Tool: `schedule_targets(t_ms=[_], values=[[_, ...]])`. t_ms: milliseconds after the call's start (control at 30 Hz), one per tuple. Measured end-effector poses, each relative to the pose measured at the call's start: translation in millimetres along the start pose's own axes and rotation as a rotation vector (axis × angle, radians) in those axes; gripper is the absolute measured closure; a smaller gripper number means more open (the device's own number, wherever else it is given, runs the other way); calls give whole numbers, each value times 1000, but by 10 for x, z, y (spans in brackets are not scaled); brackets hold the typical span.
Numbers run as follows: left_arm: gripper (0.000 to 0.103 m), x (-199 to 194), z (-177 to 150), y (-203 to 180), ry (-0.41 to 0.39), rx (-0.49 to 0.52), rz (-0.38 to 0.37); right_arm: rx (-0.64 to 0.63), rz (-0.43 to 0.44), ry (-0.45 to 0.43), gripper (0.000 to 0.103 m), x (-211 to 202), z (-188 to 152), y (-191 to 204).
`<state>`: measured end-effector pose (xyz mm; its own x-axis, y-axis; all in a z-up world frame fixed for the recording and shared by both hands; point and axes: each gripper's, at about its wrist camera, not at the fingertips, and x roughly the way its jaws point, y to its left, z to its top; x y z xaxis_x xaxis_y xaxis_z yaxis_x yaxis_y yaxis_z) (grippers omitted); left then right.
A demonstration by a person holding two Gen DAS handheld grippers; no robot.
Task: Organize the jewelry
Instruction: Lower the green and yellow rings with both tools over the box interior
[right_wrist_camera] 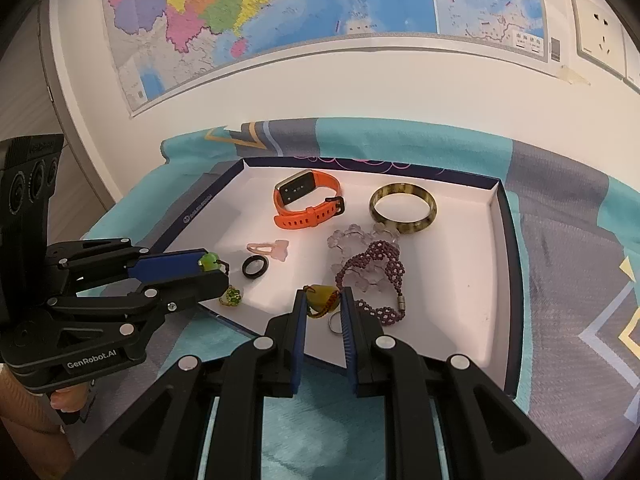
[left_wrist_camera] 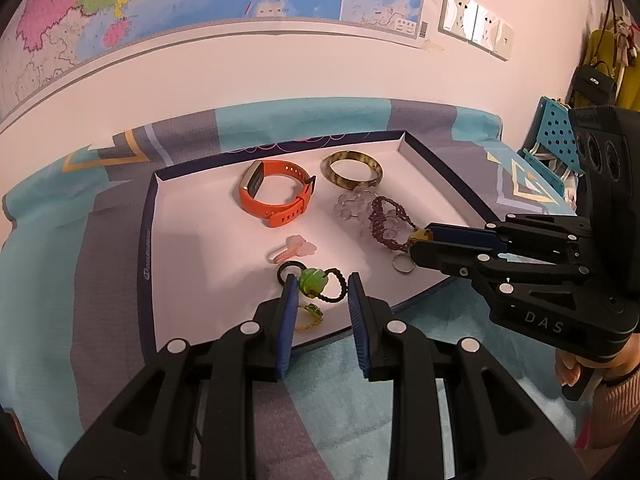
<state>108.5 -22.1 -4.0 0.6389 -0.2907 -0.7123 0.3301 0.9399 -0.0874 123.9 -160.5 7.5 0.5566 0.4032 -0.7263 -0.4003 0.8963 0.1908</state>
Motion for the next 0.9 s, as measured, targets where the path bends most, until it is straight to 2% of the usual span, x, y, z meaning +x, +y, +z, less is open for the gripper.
schedule_targets(t_ms=[900], values=[[77, 191, 16, 33, 36, -25, 23, 11, -13, 40, 88, 203, 22, -31]])
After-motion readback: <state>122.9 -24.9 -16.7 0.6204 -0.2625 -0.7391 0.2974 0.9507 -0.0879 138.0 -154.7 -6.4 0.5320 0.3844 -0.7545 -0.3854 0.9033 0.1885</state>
